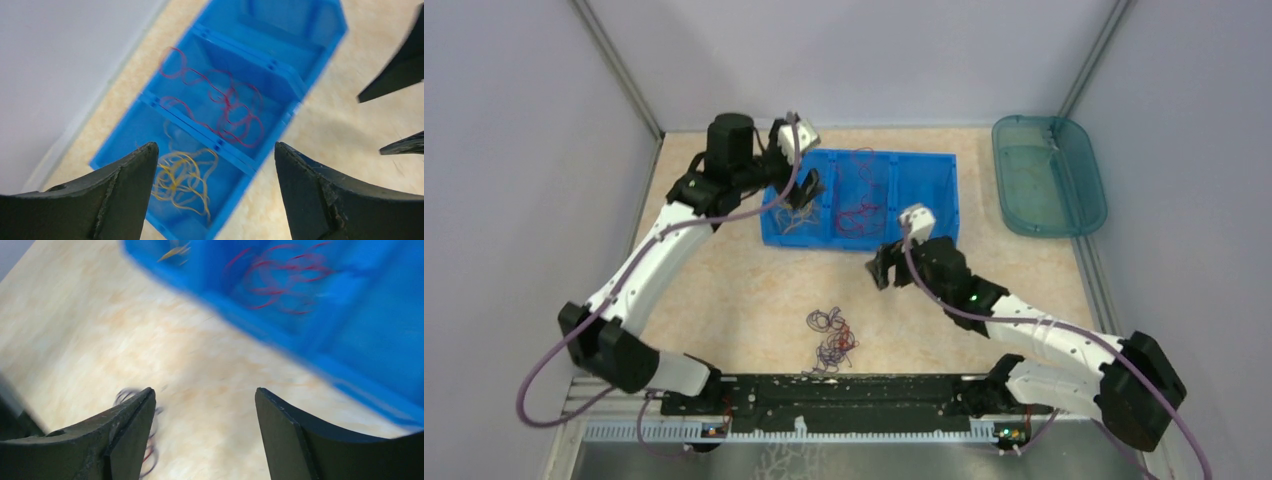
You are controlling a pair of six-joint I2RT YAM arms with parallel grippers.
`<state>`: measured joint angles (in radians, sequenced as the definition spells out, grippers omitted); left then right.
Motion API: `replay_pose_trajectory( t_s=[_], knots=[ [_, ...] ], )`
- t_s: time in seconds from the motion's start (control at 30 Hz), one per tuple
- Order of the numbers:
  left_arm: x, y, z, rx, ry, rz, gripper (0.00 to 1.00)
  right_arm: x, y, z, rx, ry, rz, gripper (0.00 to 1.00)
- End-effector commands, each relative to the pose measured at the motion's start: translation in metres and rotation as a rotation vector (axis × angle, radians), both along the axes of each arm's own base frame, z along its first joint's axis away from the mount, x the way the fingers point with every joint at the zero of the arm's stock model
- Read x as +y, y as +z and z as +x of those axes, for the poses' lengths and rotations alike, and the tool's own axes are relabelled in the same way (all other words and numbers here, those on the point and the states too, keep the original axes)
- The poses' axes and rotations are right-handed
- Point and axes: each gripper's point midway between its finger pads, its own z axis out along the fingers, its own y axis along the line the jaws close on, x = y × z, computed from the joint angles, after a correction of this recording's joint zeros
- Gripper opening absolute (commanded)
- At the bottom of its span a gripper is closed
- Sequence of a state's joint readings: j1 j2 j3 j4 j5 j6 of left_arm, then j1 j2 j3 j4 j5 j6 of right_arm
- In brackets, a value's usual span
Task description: Untangle the cables
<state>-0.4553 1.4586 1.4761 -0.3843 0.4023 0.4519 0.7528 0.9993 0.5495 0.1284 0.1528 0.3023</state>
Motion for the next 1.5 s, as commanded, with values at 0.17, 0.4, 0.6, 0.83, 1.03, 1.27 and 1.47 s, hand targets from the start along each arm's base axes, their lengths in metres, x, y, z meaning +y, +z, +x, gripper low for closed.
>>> replay_pose_trajectory(
  t_s=[0.17, 0.4, 0.6, 0.83, 1.03, 1.27, 1.47],
  knots=[
    [0.030, -0.070, -0.100, 0.153, -0.239, 0.164, 0.92, 0.099, -0.042, -0.086, 0.168, 0.497, 0.052, 0.63],
    [0.033, -0.068, -0.105, 0.128, -0.238, 0.166, 0.91, 0.107, -0.070, -0.094, 0.296, 0.471, -0.011, 0.49],
    [0.035, -0.065, -0.099, 0.110, -0.217, 0.178, 0.90, 0.109, -0.085, -0.098, 0.371, 0.457, -0.048, 0.34],
    [0.034, -0.058, -0.100, 0.094, -0.217, 0.164, 0.89, 0.113, -0.065, -0.094, 0.342, 0.448, -0.019, 0.07],
    [0.033, -0.049, -0.101, 0.073, -0.222, 0.152, 0.89, 0.113, -0.046, -0.091, 0.312, 0.435, 0.019, 0.00],
    [0.034, -0.044, -0.099, 0.045, -0.212, 0.152, 0.89, 0.099, -0.067, -0.094, 0.442, 0.324, -0.038, 0.56],
    [0.035, -0.040, -0.093, 0.016, -0.187, 0.149, 0.89, 0.102, -0.088, -0.102, 0.541, 0.301, -0.031, 0.42]
  ],
)
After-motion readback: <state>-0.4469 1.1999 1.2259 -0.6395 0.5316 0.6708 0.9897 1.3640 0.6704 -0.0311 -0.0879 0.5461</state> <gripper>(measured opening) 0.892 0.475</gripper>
